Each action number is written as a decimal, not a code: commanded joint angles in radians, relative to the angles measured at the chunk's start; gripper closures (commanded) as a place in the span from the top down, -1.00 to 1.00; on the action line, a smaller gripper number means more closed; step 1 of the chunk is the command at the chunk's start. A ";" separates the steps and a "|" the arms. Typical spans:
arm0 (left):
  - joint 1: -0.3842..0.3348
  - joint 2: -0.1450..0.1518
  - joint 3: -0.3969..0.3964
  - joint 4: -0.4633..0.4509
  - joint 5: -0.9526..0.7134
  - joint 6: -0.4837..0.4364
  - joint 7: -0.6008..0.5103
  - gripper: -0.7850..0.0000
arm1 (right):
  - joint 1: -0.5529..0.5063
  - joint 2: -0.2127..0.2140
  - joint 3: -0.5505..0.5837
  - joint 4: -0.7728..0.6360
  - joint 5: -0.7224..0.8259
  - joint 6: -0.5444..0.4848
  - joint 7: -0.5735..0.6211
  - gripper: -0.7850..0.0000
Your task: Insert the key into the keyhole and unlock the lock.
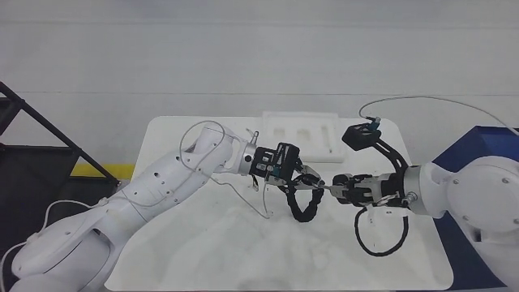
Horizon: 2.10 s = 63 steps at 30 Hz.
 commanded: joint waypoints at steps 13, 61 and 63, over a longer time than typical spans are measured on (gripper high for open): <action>0.019 -0.014 -0.029 0.009 0.010 -0.024 0.002 -1.00 | 0.036 0.011 -0.034 0.022 0.037 0.030 -0.030 -1.00; 0.071 -0.078 -0.038 0.184 0.092 -0.026 0.262 -1.00 | 0.030 0.019 -0.060 0.057 0.111 0.108 -0.118 -1.00; 0.071 -0.080 -0.037 0.185 0.094 -0.026 0.262 -1.00 | 0.030 0.019 -0.062 0.059 0.112 0.109 -0.124 -1.00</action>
